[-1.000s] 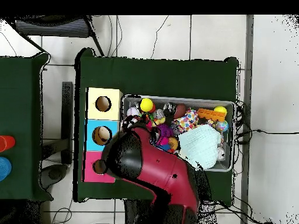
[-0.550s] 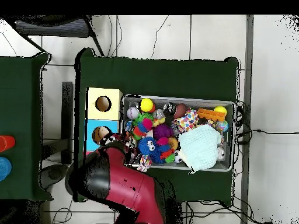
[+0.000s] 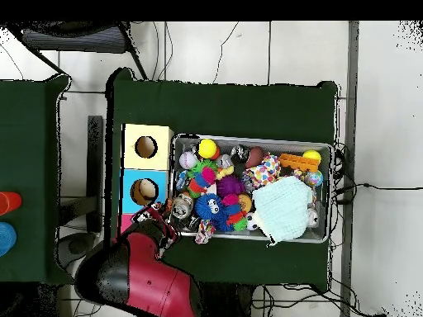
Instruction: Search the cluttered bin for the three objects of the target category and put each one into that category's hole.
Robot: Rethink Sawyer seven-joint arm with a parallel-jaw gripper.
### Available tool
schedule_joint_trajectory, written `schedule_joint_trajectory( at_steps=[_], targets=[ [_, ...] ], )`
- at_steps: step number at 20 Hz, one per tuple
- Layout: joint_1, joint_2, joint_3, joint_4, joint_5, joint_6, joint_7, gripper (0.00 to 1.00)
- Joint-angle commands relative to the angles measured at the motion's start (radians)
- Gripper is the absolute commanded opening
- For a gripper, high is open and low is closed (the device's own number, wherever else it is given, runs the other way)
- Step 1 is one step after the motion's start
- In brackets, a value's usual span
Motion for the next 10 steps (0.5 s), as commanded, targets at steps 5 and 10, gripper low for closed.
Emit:
schedule_joint_trajectory(
  at_steps=[5,10],
  targets=[
    [0.02,0.106,0.076,0.15,0.094,-0.155,0.343,0.0],
    [0.027,0.11,0.065,0.156,0.09,-0.121,0.317,0.0]
  ],
)
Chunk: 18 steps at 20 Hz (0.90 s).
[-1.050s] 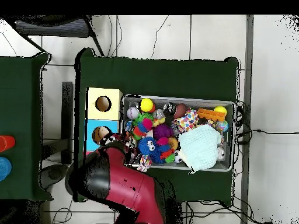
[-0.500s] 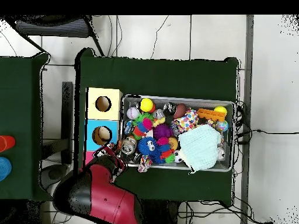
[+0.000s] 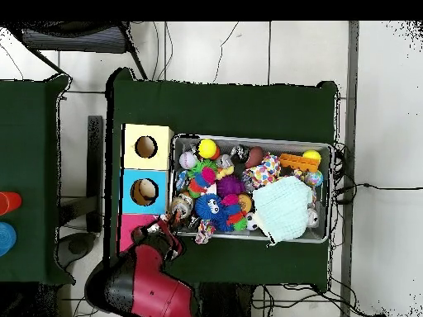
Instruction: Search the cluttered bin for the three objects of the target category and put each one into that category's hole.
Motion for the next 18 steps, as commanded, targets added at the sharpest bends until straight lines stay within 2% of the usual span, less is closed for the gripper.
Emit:
schedule_joint_trajectory(
  at_steps=[1,5,10,13,18],
  targets=[
    [0.006,0.036,0.071,0.078,0.056,-0.001,0.249,0.0],
    [-0.013,-0.024,0.119,0.119,0.081,0.043,0.273,0.0],
    [0.037,-0.045,0.078,0.111,0.113,0.125,0.281,0.0],
    [0.106,-0.029,0.012,0.066,0.136,0.19,0.304,0.0],
    [0.114,-0.043,0.028,0.073,0.171,0.166,0.312,0.0]
  ],
)
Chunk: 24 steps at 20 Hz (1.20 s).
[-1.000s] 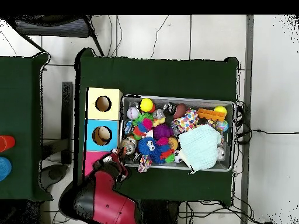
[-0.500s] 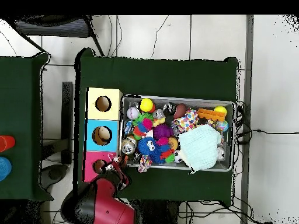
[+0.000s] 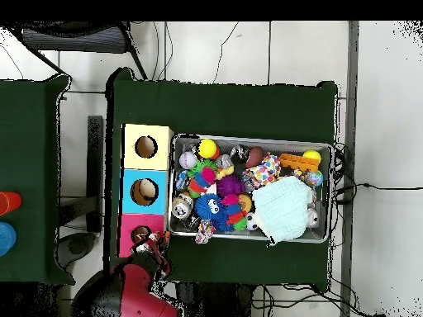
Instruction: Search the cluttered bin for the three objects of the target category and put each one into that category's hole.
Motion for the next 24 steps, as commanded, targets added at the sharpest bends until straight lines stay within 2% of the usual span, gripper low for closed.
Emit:
schedule_joint_trajectory(
  at_steps=[1,5,12,18,19,24],
  targets=[
    [0.01,-0.012,0.058,0.006,0.098,0.073,0.303,0.0],
    [-0.034,-0.015,0.153,0.049,0.124,-0.036,0.314,0.0],
    [-0.034,0.023,0.207,0.06,0.153,-0.127,0.344,0.0],
    [0.074,0.088,0.13,0.029,0.236,-0.14,0.365,0.0],
    [0.112,0.101,0.101,0.019,0.261,-0.128,0.367,0.0],
    [0.197,0.144,0.019,-0.009,0.316,-0.085,0.352,0.0]
  ],
)
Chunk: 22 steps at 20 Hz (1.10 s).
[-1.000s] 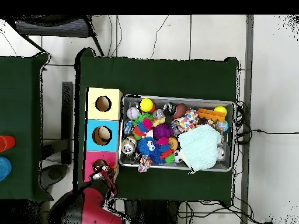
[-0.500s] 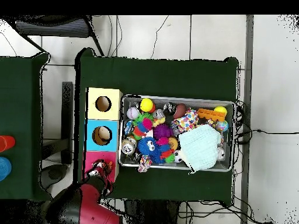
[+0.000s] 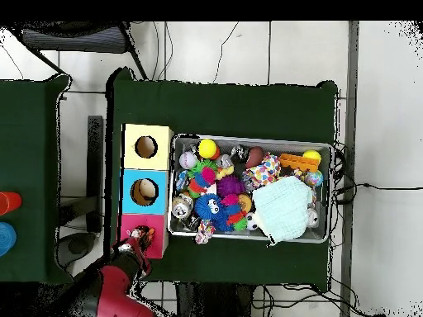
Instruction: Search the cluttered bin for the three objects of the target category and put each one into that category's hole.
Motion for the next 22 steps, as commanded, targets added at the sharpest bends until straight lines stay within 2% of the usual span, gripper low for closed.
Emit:
schedule_joint_trajectory(
  at_steps=[1,5,6,11,15,18,19,22],
  targets=[
    [0.097,0.103,-0.05,-0.029,0.116,0.028,0.279,0.0],
    [0.169,0.185,-0.162,-0.076,0.113,0.079,0.225,0.0],
    [0.175,0.195,-0.174,-0.082,0.107,0.078,0.221,1.0],
    [0.215,0.243,-0.235,-0.108,0.108,0.108,0.218,1.0],
    [0.209,0.269,-0.254,-0.115,0.104,0.054,0.205,1.0],
    [0.157,0.229,-0.211,-0.101,0.086,0.016,0.206,1.0],
    [0.116,0.19,-0.174,-0.087,0.068,-0.002,0.201,1.0],
    [0.077,0.152,-0.158,-0.083,0.042,0.005,0.176,1.0]
  ],
)
